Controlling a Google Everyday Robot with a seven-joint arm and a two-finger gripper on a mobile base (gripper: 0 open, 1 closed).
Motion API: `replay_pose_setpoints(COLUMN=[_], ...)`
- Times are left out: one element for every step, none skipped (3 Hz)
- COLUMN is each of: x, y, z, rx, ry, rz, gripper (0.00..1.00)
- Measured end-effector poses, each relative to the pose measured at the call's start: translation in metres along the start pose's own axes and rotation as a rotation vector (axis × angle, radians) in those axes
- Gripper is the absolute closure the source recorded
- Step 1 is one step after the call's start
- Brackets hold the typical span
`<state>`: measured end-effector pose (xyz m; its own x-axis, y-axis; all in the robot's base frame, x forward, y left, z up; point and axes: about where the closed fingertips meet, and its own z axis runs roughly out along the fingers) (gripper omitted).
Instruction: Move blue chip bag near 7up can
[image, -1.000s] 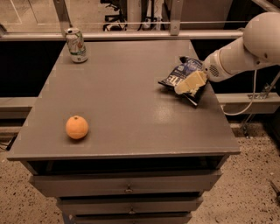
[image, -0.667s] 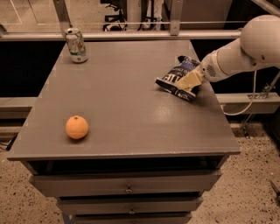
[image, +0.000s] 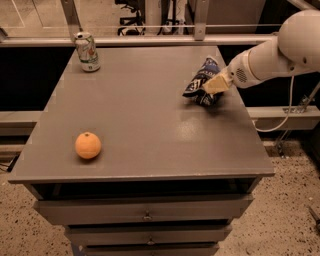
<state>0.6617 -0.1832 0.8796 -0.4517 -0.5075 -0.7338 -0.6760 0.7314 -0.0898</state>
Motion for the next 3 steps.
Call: replay_pose_setpoints(x=[-0.0379,-0.038,-0.0459], y=[-0.0022,-0.0021,0.0016], z=[-0.0353,-0.0352,-0.0253], rx=[0.014,0.014,-0.002], ry=[-0.09,-0.09,-0.112], rz=[-0.099,-0.099,-0.106], gripper=[1.0,1.0,1.0])
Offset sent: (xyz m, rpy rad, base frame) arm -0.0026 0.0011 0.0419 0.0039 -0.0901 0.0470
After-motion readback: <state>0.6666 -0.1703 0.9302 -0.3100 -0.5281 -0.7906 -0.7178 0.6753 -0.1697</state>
